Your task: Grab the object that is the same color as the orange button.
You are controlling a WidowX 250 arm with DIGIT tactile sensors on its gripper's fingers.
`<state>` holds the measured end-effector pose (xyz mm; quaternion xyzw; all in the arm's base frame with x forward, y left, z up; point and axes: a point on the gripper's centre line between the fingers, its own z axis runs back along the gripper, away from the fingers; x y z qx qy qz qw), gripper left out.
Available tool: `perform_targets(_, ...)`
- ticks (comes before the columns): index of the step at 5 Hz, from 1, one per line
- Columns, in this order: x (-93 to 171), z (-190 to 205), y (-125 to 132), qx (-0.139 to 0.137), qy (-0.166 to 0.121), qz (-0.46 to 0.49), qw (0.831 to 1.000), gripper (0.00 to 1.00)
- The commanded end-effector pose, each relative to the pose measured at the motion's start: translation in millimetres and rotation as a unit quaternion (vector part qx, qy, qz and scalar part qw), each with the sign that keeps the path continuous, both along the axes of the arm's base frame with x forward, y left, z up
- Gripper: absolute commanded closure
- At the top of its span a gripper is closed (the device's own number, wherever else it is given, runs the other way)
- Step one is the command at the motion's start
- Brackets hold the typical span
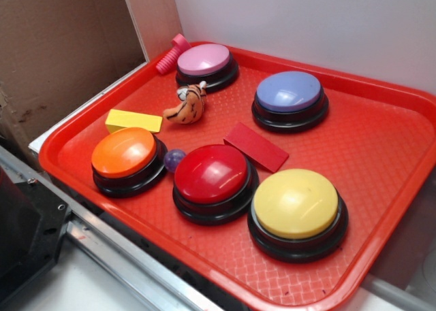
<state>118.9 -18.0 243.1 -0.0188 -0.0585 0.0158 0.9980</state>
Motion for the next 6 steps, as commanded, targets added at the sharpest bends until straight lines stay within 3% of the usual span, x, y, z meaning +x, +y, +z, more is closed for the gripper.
perform_targets(1,0.0,0.0,0.0,0.000,0.000,0.000,1.000,0.00)
perform_targets(2,21.6,-11.4,-0.5,0.008,-0.036,0.030,0.999,0.00)
perform_targets(3,57.6,-37.3,2.1,0.007,-0.044,0.065,0.997,0.00)
perform_targets(4,90.0,-66.3,8.2,0.001,-0.040,0.105,0.994,0.00)
perform_targets(5,123.0,-99.5,15.8,-0.030,-0.030,0.142,0.989,0.00)
perform_targets(6,144.5,-133.7,16.1,-0.032,-0.038,0.210,0.977,0.00)
